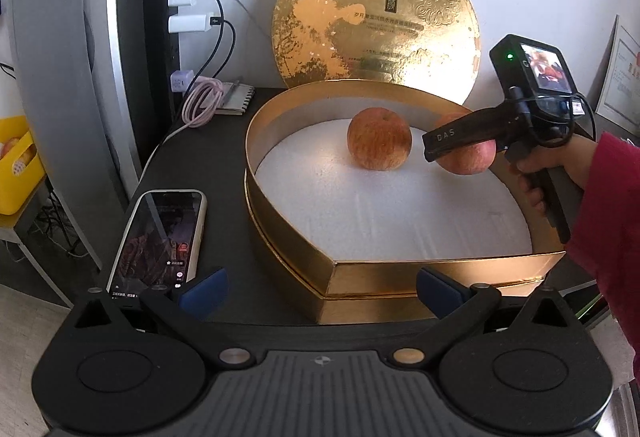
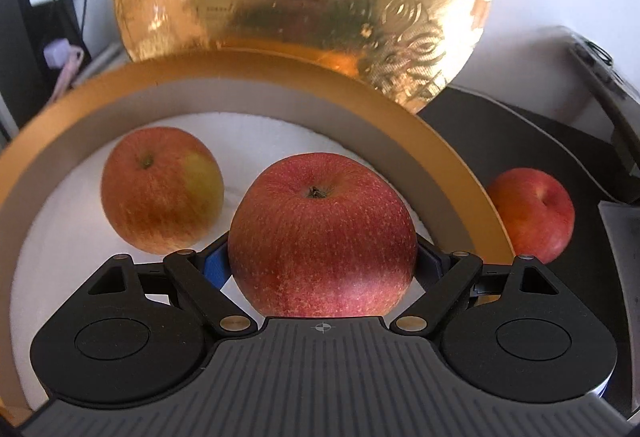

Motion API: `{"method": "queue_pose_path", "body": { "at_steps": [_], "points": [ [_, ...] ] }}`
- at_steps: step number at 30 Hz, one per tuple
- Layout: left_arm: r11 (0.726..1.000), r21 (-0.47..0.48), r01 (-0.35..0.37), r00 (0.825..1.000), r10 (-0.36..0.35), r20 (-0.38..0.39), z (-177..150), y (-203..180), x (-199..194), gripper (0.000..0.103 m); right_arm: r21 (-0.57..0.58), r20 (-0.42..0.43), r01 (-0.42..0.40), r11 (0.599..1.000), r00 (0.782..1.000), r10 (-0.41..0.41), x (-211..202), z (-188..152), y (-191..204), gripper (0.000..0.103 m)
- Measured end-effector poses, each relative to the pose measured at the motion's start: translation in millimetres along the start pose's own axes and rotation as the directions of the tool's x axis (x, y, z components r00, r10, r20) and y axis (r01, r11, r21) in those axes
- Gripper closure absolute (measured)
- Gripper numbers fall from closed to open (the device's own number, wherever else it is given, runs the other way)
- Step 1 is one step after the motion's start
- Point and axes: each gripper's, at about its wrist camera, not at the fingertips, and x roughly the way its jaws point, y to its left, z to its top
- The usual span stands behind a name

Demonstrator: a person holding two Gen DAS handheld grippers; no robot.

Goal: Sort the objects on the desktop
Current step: 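Carry the apple into the gold box and open the right tool beside the first apple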

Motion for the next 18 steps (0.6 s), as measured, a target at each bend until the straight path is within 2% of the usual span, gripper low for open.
{"method": "queue_pose_path", "body": {
  "at_steps": [13,18],
  "points": [
    [1.000,-0.017,-0.001,1.000,0.000,-0.027,-3.9,5.1,4.5,0.001,-0.027,-0.030,0.018,0.999,0.999,-0.019,13.0,-7.2,1.0,0.014],
    [1.000,-0.012,-0.008,0.999,0.008,-0.032,-4.5,2.9,3.0,0.001,-0.052,-0.046,0.041,0.998,0.998,-0.044,15.0,-8.0,6.5,0.007]
  ]
}}
